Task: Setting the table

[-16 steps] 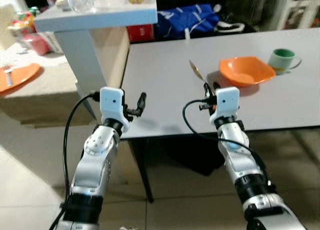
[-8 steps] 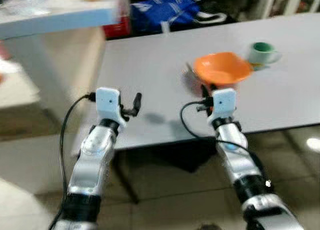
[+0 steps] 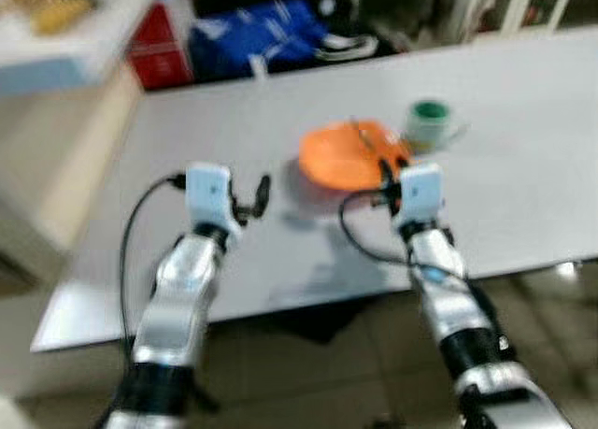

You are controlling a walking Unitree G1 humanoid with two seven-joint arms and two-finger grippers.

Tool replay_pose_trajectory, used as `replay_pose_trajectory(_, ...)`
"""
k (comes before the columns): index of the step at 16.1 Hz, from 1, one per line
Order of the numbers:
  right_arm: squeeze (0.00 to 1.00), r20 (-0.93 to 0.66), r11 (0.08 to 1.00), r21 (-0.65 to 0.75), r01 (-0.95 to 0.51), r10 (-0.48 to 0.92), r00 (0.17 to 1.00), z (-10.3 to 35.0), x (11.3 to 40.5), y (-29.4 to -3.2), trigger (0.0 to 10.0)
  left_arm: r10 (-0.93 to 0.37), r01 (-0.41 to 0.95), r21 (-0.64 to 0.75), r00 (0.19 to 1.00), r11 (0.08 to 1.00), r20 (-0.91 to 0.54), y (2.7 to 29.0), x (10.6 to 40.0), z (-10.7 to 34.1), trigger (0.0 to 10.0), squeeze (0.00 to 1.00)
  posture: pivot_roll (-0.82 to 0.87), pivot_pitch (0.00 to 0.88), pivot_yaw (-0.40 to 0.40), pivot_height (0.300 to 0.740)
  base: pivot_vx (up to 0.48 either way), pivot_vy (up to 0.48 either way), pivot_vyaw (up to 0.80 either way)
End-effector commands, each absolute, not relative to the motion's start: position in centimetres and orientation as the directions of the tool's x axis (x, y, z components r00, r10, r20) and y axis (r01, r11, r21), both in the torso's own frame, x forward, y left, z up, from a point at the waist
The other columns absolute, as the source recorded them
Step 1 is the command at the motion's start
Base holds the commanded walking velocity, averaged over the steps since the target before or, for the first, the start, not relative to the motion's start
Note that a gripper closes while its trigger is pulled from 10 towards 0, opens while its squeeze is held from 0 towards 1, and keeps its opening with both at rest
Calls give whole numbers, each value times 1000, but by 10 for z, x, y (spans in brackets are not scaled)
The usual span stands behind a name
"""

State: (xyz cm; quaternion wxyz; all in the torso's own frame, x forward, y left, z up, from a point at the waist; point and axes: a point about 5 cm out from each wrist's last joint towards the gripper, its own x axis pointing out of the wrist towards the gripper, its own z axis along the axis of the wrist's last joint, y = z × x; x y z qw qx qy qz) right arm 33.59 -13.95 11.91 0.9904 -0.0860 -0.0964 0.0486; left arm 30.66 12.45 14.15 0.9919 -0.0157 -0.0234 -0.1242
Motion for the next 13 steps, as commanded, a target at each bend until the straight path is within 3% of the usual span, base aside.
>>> replay_pose_trajectory(1,0,205,983,-162,-87,120,971,126,339,-134,10000,-222,223,-10,973,975,64,134,308,146,10000,0,-187,0,114,740,0,0,0)
replay_pose_trajectory(6,0,233,976,-183,-113,155,960,148,347,-130,10000,-219,220,-8,974,975,65,136,306,146,10000,0,-184,0,111,740,0,0,0)
replay_pose_trajectory(10,0,177,933,-293,-208,267,947,168,366,-132,10000,-217,218,-10,974,976,63,136,305,146,10000,0,-184,0,104,740,0,0,0)
replay_pose_trajectory(13,0,-24,778,-548,-308,353,935,157,381,-138,10000,-219,221,-14,973,975,65,134,304,146,10000,0,-170,0,95,740,0,0,0)
